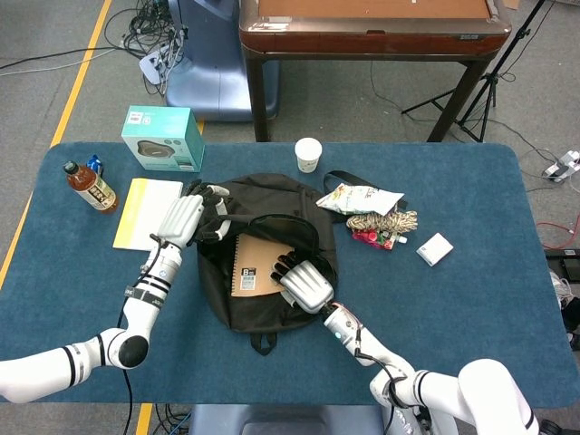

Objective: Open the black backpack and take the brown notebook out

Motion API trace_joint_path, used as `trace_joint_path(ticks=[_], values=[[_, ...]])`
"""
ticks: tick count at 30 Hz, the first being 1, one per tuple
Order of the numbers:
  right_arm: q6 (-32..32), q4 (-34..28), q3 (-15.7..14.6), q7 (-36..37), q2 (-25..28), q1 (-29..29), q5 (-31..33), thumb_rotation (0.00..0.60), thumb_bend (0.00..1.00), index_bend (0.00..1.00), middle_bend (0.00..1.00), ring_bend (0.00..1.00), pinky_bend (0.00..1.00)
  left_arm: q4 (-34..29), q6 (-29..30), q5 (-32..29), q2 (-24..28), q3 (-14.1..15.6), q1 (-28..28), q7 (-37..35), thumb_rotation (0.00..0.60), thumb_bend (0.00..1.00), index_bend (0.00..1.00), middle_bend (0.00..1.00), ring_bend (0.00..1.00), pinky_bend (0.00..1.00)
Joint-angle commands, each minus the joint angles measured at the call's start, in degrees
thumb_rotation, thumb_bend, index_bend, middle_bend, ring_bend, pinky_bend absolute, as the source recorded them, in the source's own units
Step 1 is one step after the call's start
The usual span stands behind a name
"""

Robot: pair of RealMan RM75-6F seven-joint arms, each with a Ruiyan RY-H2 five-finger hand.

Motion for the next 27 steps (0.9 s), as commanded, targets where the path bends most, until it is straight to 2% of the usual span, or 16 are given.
trace_joint_path(ticks=[1, 7, 10, 16, 18, 23, 25, 27], values=[[0.77, 0.99, 0.53, 0.06, -0.85, 0.27, -0.05, 0.6, 0.53, 0.59, 0.36, 0.22, 0.24, 0.1, -0.02, -0.06, 0.06, -0.08, 0.05, -0.15, 0.6, 0.71, 0.8, 0.27, 0.14, 0.02], [3.02, 2.17, 1.07, 0.9, -1.38, 0.52, -0.76, 0.6, 0.54, 0.77, 0.44, 0.29, 0.27, 0.33, 0.0, -0.21, 0.35, -0.32, 0.34, -0.86, 0.6, 0.71, 0.79, 0.27, 0.14, 0.02], [4.46, 1.05, 0.81, 1.61, -0.26, 0.32, -1.62, 0.6, 0.55, 0.82, 0.47, 0.32, 0.29, 0.29, -0.09, -0.39, 0.6, -0.53, 0.59, -1.54, 0.6, 0.71, 0.79, 0.27, 0.14, 0.02], [9.04, -5.65, -0.63, 2.39, 5.3, -1.05, -4.8, 0.6, 0.55, 0.9, 0.54, 0.39, 0.33, -0.55, -0.41, 0.1, 1.43, -0.39, 1.21, -2.74, 0.6, 0.71, 0.77, 0.27, 0.14, 0.02], [10.23, -9.22, -0.86, 2.22, 7.94, -1.61, -5.5, 0.6, 0.55, 0.91, 0.55, 0.4, 0.34, -1.13, -0.97, 0.65, 1.93, -0.24, 1.51, -3.78, 0.6, 0.69, 0.74, 0.27, 0.13, 0.02], [12.93, -17.92, -0.95, 0.87, 14.17, -2.94, -7.0, 0.6, 0.55, 0.94, 0.58, 0.45, 0.38, -2.84, -3.46, 0.88, 3.91, 0.46, 1.87, -4.98, 0.6, 0.48, 0.44, 0.2, 0.1, 0.02], [13.47, -21.82, -1.16, 0.95, 16.81, -3.58, -7.25, 0.6, 0.55, 0.94, 0.59, 0.46, 0.39, -3.48, -3.76, 0.75, 4.51, 0.68, 1.89, -4.6, 0.6, 0.44, 0.36, 0.18, 0.08, 0.02], [13.98, -25.37, -1.19, 1.28, 19.05, -4.15, -7.34, 0.6, 0.55, 0.95, 0.59, 0.47, 0.4, -3.92, -3.71, 0.47, 4.78, 0.77, 1.88, -4.22, 0.6, 0.42, 0.32, 0.17, 0.08, 0.02]])
